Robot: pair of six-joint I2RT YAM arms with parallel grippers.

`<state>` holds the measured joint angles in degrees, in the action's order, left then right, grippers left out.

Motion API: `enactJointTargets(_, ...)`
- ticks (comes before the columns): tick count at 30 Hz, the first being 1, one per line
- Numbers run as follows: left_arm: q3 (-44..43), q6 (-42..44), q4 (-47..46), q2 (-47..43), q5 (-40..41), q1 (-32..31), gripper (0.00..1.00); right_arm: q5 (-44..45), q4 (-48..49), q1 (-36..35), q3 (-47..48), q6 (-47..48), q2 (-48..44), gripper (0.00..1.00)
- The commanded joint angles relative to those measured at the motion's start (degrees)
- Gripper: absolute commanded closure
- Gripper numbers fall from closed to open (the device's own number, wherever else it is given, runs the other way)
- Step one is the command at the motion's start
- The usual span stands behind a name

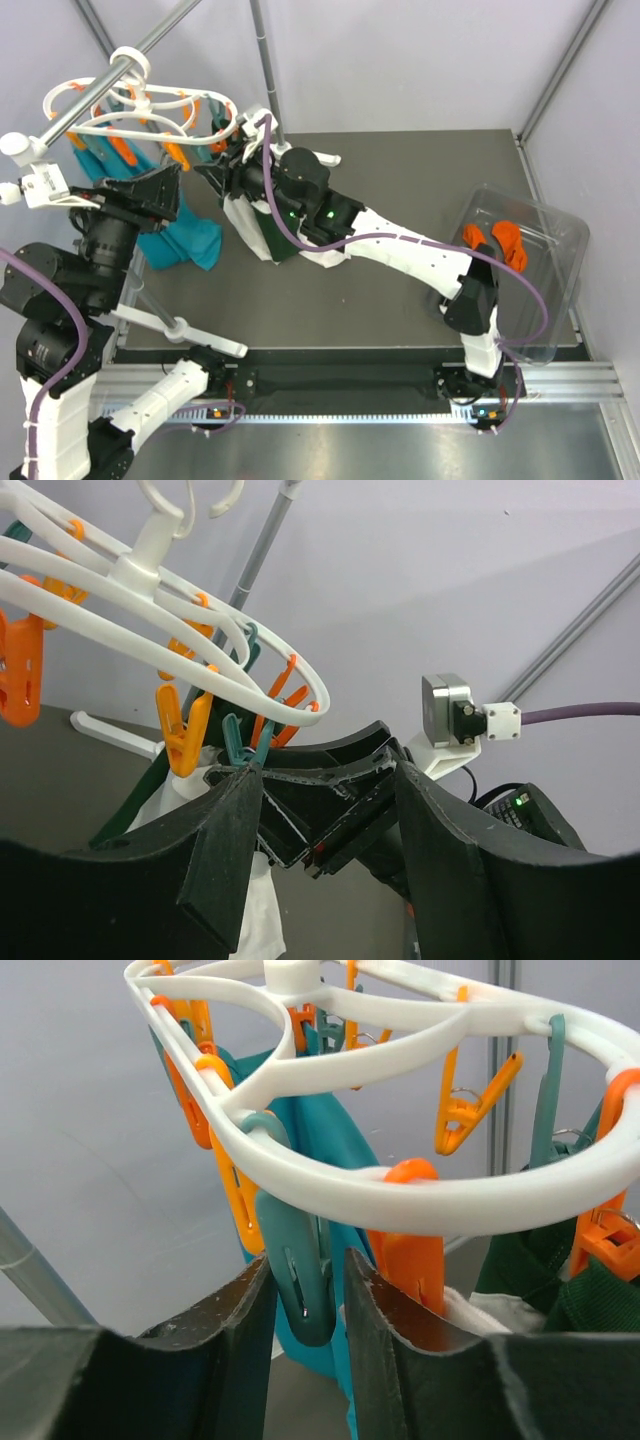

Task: Clip the socks to the hanger
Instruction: Open the clamp at the hanger.

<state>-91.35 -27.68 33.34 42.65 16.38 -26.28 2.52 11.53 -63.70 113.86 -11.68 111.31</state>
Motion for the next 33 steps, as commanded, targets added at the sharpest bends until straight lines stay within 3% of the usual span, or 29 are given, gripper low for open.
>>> enactJointTargets(1,1.0,-1.1,-2.1,0.0,1.1,0.1,0.4,-0.4,3.7,-0.3,4.3,1.1,1.4,0.68)
enactJointTargets(8,2.1,-6.4,0.0,0.2,7.1,0.1,0.43,-0.5,1.7,-0.2,7.5,0.6,3.0,0.95)
enactJointTargets(11,2.1,-8.3,0.7,1.1,9.4,0.1,0.43,-0.1,0.3,-0.2,7.6,0.3,2.5,1.0)
enactJointTargets(20,2.2,-11.2,-0.7,5.6,3.6,0.1,0.43,-7.8,-6.9,0.9,5.4,-4.7,-4.0,1.0)
enactJointTargets(28,0.5,-17.9,2.2,9.3,4.2,0.1,0.41,-19.8,-16.8,6.0,6.7,-9.3,-8.1,1.0)
enactJointTargets(33,-0.3,-21.0,2.4,11.2,4.2,0.1,0.4,-22.5,-20.2,7.3,7.6,-9.1,-8.4,1.0)
